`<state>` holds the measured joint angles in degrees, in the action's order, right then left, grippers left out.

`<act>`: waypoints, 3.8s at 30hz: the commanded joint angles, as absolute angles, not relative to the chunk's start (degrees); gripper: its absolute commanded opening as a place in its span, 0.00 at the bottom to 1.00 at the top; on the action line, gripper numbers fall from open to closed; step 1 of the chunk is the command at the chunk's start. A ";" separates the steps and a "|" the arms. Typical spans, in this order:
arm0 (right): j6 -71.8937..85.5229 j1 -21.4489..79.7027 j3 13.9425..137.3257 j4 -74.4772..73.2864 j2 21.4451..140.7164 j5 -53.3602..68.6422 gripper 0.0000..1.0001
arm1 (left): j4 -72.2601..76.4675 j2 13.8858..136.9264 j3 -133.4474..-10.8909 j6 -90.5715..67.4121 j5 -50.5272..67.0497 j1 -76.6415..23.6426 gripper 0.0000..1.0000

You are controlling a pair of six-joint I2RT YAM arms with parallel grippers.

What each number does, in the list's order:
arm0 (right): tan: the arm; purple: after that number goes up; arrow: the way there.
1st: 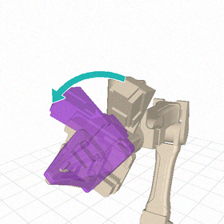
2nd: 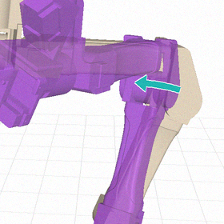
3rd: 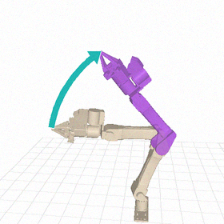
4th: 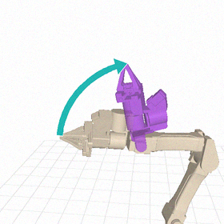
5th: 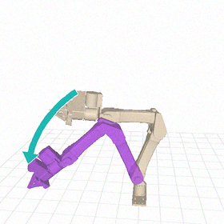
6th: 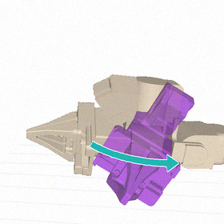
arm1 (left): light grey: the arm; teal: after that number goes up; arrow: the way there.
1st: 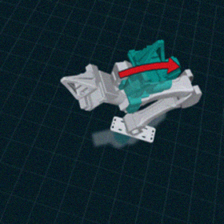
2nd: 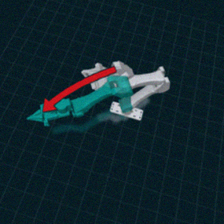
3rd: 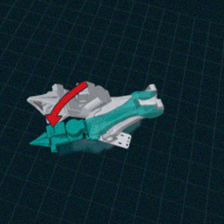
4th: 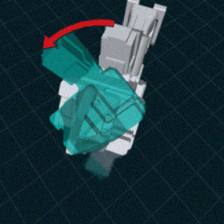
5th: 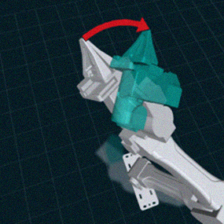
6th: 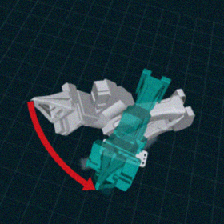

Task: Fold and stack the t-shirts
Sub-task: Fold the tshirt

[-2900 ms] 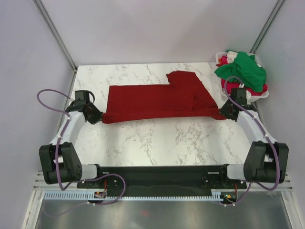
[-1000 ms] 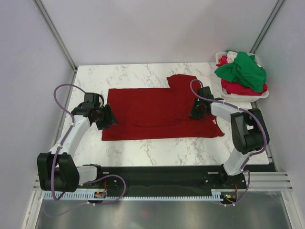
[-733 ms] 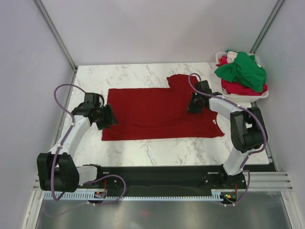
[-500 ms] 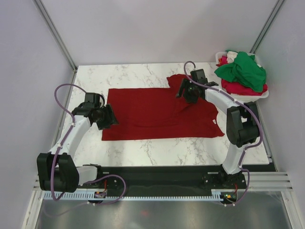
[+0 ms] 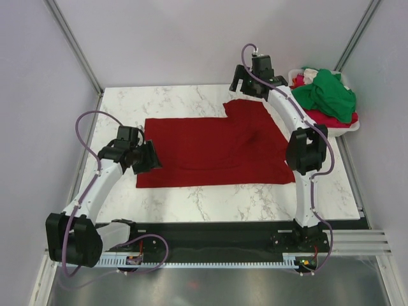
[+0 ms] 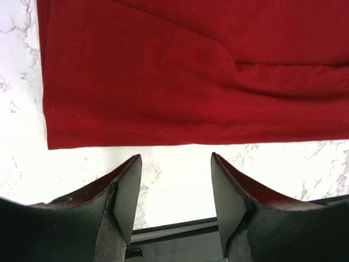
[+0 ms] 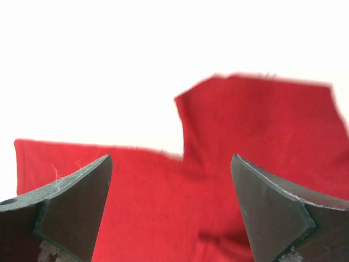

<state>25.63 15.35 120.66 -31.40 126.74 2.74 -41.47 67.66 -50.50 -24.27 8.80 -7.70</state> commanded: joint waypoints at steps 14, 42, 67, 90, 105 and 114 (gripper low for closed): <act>14.60 11.08 138.95 -29.27 146.86 -10.11 0.97 | -40.69 65.65 -50.36 -23.38 3.69 -14.50 0.62; 13.36 11.34 137.99 -23.64 154.25 -11.86 0.25 | -40.69 67.67 -50.45 -23.29 4.13 -14.50 0.62; 31.29 11.43 108.38 -9.76 136.23 3.24 0.00 | -33.75 120.38 -102.29 -26.20 6.06 2.46 0.64; 30.50 11.69 107.84 -9.75 136.85 6.85 0.00 | -35.95 138.25 -113.56 -23.20 11.51 4.66 0.47; 29.54 10.81 114.41 -11.42 138.69 8.87 0.00 | -36.04 133.43 -111.63 -22.59 12.48 4.57 0.02; 25.75 10.90 109.97 -15.12 127.01 6.42 0.00 | -35.95 122.09 -104.68 -22.76 12.74 4.57 0.02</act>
